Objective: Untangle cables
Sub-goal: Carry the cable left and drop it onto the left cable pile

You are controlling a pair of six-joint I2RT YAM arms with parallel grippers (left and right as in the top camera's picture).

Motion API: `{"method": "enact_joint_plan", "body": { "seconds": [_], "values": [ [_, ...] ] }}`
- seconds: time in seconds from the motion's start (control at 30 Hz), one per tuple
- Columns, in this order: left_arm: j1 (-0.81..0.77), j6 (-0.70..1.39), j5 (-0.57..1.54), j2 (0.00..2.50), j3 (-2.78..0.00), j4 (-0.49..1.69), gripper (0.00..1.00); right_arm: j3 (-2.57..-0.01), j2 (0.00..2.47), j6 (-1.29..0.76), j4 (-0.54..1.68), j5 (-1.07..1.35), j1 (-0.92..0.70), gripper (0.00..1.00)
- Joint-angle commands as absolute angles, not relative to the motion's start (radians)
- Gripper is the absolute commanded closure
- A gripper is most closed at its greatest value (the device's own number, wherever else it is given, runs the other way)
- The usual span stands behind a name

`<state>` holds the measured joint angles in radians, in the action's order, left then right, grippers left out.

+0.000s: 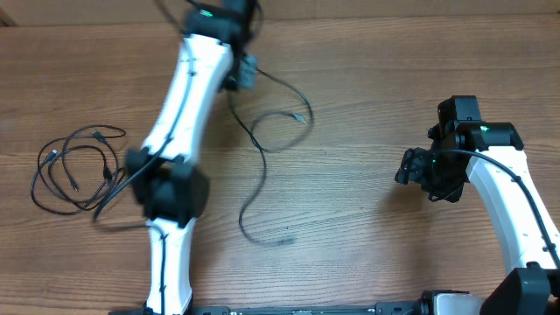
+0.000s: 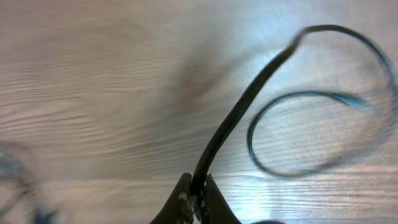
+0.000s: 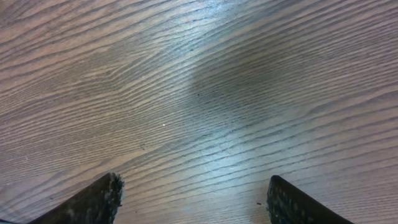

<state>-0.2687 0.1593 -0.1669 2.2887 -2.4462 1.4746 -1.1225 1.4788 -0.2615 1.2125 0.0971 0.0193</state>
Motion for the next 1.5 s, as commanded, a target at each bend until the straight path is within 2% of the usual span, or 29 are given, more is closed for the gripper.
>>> {"method": "enact_joint_plan", "body": {
  "seconds": [0.0,0.27,0.53,0.87,1.47],
  "values": [
    [-0.216,0.245,-0.318,2.093,-2.499,1.495,0.96,-1.118,1.478,-0.258,1.207,0.097,0.022,0.27],
    [-0.066,0.308,-0.39,1.852,-2.499,1.493,0.96,-1.118,1.478,-0.258,1.208,0.098,0.022,0.27],
    [0.109,0.393,-0.453,1.737,-2.498,1.551,0.96,-1.118,1.478,-0.258,1.206,0.097,0.022,0.27],
    [0.318,0.63,-0.534,1.734,-2.487,1.689,0.96,-1.118,1.478,-0.258,1.206,0.098,0.022,0.27],
    [0.457,0.648,-0.53,1.856,-2.477,1.689,0.96,-1.118,1.478,-0.258,1.206,0.098,0.022,0.27]
  ]
}}
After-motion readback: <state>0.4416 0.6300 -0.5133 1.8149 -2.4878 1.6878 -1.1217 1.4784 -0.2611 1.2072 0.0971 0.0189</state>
